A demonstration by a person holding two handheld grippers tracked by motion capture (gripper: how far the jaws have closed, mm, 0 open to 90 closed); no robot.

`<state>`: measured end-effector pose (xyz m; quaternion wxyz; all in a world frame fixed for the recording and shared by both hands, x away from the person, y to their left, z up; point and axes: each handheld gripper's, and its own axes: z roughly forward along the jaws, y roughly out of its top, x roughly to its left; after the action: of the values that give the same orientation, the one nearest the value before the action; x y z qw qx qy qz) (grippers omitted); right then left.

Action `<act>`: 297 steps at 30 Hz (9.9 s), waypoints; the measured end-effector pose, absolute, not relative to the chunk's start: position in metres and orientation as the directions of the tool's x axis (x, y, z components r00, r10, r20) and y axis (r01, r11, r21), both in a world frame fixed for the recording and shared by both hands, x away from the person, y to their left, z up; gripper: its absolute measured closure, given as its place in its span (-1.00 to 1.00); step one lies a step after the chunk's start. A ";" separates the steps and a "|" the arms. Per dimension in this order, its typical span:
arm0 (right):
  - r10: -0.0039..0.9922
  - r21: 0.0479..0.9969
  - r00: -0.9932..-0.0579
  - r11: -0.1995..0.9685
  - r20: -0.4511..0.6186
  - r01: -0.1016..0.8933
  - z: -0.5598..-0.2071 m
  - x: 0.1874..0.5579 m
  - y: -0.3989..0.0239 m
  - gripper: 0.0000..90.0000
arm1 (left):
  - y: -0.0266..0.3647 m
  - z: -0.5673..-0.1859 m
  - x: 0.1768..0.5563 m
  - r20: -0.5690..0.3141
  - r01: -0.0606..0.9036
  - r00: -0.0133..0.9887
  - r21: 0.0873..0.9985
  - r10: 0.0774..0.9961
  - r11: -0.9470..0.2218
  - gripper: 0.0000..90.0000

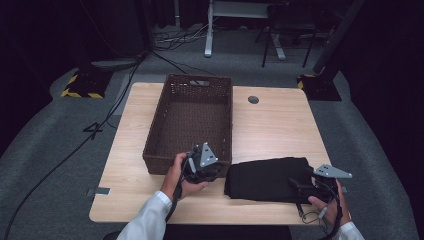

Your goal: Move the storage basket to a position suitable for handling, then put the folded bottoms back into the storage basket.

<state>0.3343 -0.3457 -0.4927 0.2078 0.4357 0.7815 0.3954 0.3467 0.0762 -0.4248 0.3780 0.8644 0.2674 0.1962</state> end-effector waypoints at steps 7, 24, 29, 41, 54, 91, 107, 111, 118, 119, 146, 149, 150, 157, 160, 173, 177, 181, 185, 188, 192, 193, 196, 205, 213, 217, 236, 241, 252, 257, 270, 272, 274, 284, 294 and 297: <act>0.843 0.796 -0.537 0.308 0.025 0.521 -0.493 0.335 -0.346 -0.56 | 0.121 -0.422 0.339 0.150 0.348 0.746 0.742 0.649 -0.573 -0.24; 0.837 0.793 -0.546 0.321 0.018 0.518 -0.492 0.338 -0.342 -0.57 | 0.093 -0.406 0.309 0.106 0.303 0.785 0.794 0.611 -0.527 -0.60; 0.835 0.794 -0.550 0.323 0.016 0.515 -0.492 0.338 -0.343 -0.57 | 0.062 -0.418 0.315 0.192 0.330 0.713 0.756 0.674 -0.565 -0.39; 0.837 0.793 -0.547 0.325 0.012 0.515 -0.492 0.337 -0.342 -0.57 | 0.066 -0.425 0.344 0.151 0.424 0.649 0.742 0.745 -0.519 0.26; 0.815 0.792 -0.579 0.347 0.011 0.502 -0.493 0.338 -0.332 -0.57 | 0.071 -0.424 0.371 0.138 0.300 0.809 0.739 0.572 -0.603 0.56; 0.778 0.784 -0.627 0.370 0.031 0.498 -0.495 0.336 -0.319 -0.58 | 0.173 -0.396 0.375 0.096 0.426 0.474 0.845 0.875 -0.323 -0.65; 0.771 0.785 -0.636 0.375 0.030 0.493 -0.496 0.337 -0.317 -0.59 | 0.181 -0.428 0.416 -0.048 0.578 0.423 0.783 0.905 -0.229 -0.46; 0.766 0.784 -0.642 0.381 0.029 0.490 -0.496 0.337 -0.312 -0.59 | 0.177 -0.426 0.430 -0.012 0.546 0.504 0.779 0.864 -0.308 -0.40; 0.763 0.774 -0.645 0.386 0.039 0.503 -0.497 0.334 -0.303 -0.60 | 0.160 -0.425 0.452 0.000 0.494 0.615 0.779 0.789 -0.385 -0.36; 0.763 0.774 -0.645 0.386 0.039 0.503 -0.497 0.334 -0.303 -0.60 | 0.160 -0.425 0.452 0.000 0.494 0.615 0.779 0.789 -0.385 -0.36; 0.794 0.795 -0.608 0.371 -0.003 0.480 -0.467 0.328 -0.316 -0.57 | 0.149 -0.406 0.340 0.107 0.288 0.739 0.842 0.665 -0.455 -0.65; 0.792 0.787 -0.610 0.374 0.003 0.490 -0.469 0.333 -0.316 -0.59 | 0.127 -0.431 0.325 0.077 0.297 0.794 0.816 0.603 -0.496 -0.65; 0.791 0.783 -0.611 0.370 0.016 0.499 -0.470 0.336 -0.316 -0.59 | 0.119 -0.439 0.322 0.068 0.302 0.805 0.808 0.589 -0.506 -0.65; 0.784 0.743 -0.615 0.364 0.081 0.562 -0.486 0.351 -0.306 -0.71 | 0.074 -0.479 0.325 0.011 0.368 0.834 0.733 0.551 -0.571 -0.65; 0.775 0.726 -0.623 0.369 0.104 0.580 -0.493 0.353 -0.303 -0.82 | 0.072 -0.484 0.330 -0.026 0.392 0.837 0.726 0.547 -0.566 -0.66; 0.722 0.698 -0.682 0.427 0.119 0.575 -0.501 0.368 -0.300 -0.99 | 0.066 -0.505 0.345 -0.097 0.425 0.859 0.683 0.503 -0.594 -1.00; 0.671 0.697 -0.737 0.491 0.080 0.523 -0.500 0.362 -0.286 -0.76 | 0.065 -0.505 0.344 -0.085 0.405 0.871 0.681 0.483 -0.610 -0.99; 0.653 0.706 -0.754 0.500 0.072 0.501 -0.497 0.355 -0.280 -0.45 | 0.064 -0.503 0.338 -0.086 0.395 0.883 0.668 0.461 -0.631 -0.98; 0.642 0.707 -0.761 0.498 0.089 0.502 -0.496 0.353 -0.280 -0.15 | 0.070 -0.495 0.334 -0.093 0.395 0.890 0.646 0.446 -0.654 -0.64; 0.636 0.710 -0.765 0.491 0.104 0.505 -0.495 0.351 -0.280 -0.01 | 0.077 -0.496 0.335 -0.089 0.400 0.884 0.651 0.459 -0.645 -0.64; 0.648 0.717 -0.753 0.471 0.115 0.514 -0.496 0.349 -0.279 -0.06 | 0.080 -0.493 0.349 -0.012 0.375 0.875 0.648 0.484 -0.663 -0.66; 0.650 0.718 -0.752 0.470 0.112 0.513 -0.496 0.348 -0.278 -0.10 | 0.081 -0.492 0.354 0.027 0.369 0.864 0.645 0.502 -0.669 -0.66; 0.671 0.722 -0.731 0.445 0.122 0.529 -0.497 0.346 -0.275 -0.27 | 0.089 -0.489 0.369 0.076 0.388 0.828 0.640 0.556 -0.664 -0.65; 0.724 0.719 -0.684 0.432 0.083 0.544 -0.500 0.346 -0.269 -0.66 | 0.110 -0.474 0.351 -0.003 0.358 0.861 0.714 0.508 -0.602 -0.66; 0.724 0.713 -0.686 0.444 0.072 0.543 -0.500 0.348 -0.265 -0.70 | 0.079 -0.489 0.338 0.050 0.335 0.869 0.673 0.492 -0.660 -0.68; 0.718 0.715 -0.693 0.447 0.073 0.538 -0.501 0.349 -0.265 -0.69 | 0.078 -0.494 0.351 0.016 0.390 0.843 0.670 0.538 -0.631 -1.00; 0.635 0.728 -0.768 0.489 0.081 0.481 -0.498 0.352 -0.255 -0.02 | 0.074 -0.497 0.360 -0.090 0.377 0.896 0.670 0.435 -0.639 -0.34; 0.618 0.732 -0.782 0.494 0.084 0.469 -0.497 0.350 -0.255 0.18 | 0.078 -0.497 0.360 -0.129 0.369 0.908 0.696 0.398 -0.616 0.12; 0.614 0.751 -0.784 0.478 0.086 0.456 -0.498 0.348 -0.258 0.24 | 0.077 -0.496 0.354 -0.092 0.343 0.912 0.708 0.400 -0.618 0.26; 0.618 0.755 -0.782 0.478 0.074 0.449 -0.496 0.345 -0.258 0.28 | 0.078 -0.496 0.350 -0.068 0.326 0.912 0.716 0.403 -0.617 0.30; 0.617 0.760 -0.785 0.480 0.062 0.438 -0.493 0.343 -0.258 0.29 | 0.079 -0.493 0.351 -0.071 0.316 0.919 0.724 0.389 -0.613 0.36; 0.617 0.760 -0.784 0.480 0.064 0.439 -0.493 0.343 -0.258 0.29 | 0.079 -0.493 0.351 -0.070 0.314 0.919 0.725 0.388 -0.612 0.37; 0.618 0.759 -0.784 0.481 0.062 0.439 -0.493 0.343 -0.258 0.29 | 0.079 -0.491 0.349 -0.062 0.310 0.918 0.726 0.391 -0.614 0.37; 0.615 0.763 -0.788 0.495 0.029 0.415 -0.486 0.337 -0.257 0.29 | 0.077 -0.481 0.346 -0.024 0.274 0.924 0.740 0.383 -0.614 0.38; 0.593 0.750 -0.805 0.542 -0.022 0.379 -0.468 0.329 -0.244 0.29 | 0.072 -0.452 0.343 0.025 0.215 0.934 0.756 0.355 -0.619 0.41; 0.602 0.757 -0.798 0.528 -0.015 0.385 -0.463 0.329 -0.245 0.30 | 0.073 -0.446 0.343 0.032 0.211 0.932 0.762 0.361 -0.612 0.42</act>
<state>0.3292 -0.2454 -0.4628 0.1387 0.2858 0.8631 0.3926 0.3428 0.0729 -0.4463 0.4103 0.8931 0.1600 0.0913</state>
